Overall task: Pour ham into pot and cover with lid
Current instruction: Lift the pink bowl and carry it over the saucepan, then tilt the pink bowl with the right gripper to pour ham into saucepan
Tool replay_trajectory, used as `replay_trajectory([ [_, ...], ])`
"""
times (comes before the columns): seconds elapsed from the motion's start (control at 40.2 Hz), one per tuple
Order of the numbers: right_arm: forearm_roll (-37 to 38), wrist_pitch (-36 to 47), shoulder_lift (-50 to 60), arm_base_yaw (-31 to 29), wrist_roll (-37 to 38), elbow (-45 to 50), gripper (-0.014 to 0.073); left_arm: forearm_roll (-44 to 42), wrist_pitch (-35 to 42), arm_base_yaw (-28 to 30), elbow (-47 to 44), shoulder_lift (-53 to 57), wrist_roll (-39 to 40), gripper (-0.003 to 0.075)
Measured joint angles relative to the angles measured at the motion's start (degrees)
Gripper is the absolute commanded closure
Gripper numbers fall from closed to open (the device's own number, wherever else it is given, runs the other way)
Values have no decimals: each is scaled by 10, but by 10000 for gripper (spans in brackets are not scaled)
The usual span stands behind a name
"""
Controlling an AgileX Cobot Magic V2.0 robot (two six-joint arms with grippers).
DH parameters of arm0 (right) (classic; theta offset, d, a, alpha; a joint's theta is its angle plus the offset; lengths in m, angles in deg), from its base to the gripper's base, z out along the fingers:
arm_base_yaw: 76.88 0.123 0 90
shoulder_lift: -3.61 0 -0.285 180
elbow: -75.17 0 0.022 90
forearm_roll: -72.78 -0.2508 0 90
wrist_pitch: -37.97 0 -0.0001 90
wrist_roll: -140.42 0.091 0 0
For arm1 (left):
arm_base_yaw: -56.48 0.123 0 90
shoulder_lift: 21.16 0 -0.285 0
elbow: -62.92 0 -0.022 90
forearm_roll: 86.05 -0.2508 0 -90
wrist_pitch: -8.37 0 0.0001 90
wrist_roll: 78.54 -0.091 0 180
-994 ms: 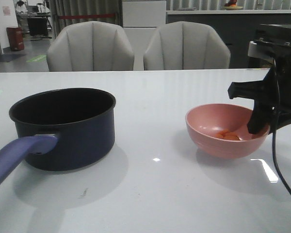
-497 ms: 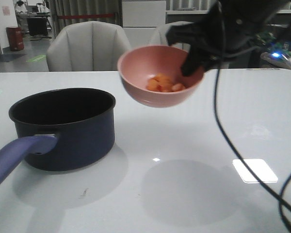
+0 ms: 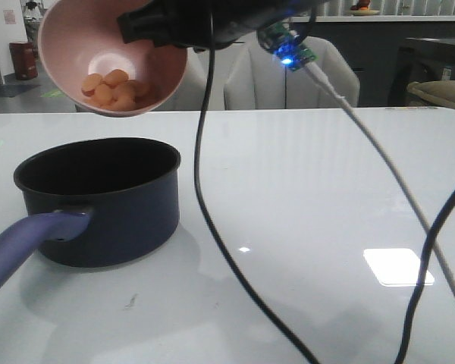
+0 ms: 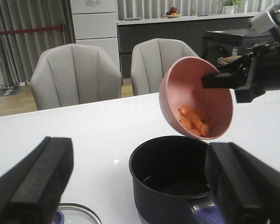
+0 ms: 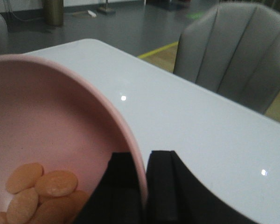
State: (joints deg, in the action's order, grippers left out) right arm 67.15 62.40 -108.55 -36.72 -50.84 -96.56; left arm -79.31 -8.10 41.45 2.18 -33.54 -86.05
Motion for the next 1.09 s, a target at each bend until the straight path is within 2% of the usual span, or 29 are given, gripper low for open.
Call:
replay_trajectory([
  [0.174, 20, 108, -48, 6, -76, 0, 456, 0, 0, 0, 0, 0, 0, 115],
  [0.373, 9, 214, -88, 25, -238, 0, 456, 0, 0, 0, 0, 0, 0, 115],
  [0.597, -7, 384, -132, 51, -396, 1, 456, 0, 0, 0, 0, 0, 0, 115],
  [0.92, -4, 395, -153, 53, -472, 1, 456, 0, 0, 0, 0, 0, 0, 115],
  [1.094, 31, 399, -153, 53, -525, -6, 456, 0, 0, 0, 0, 0, -1, 115],
])
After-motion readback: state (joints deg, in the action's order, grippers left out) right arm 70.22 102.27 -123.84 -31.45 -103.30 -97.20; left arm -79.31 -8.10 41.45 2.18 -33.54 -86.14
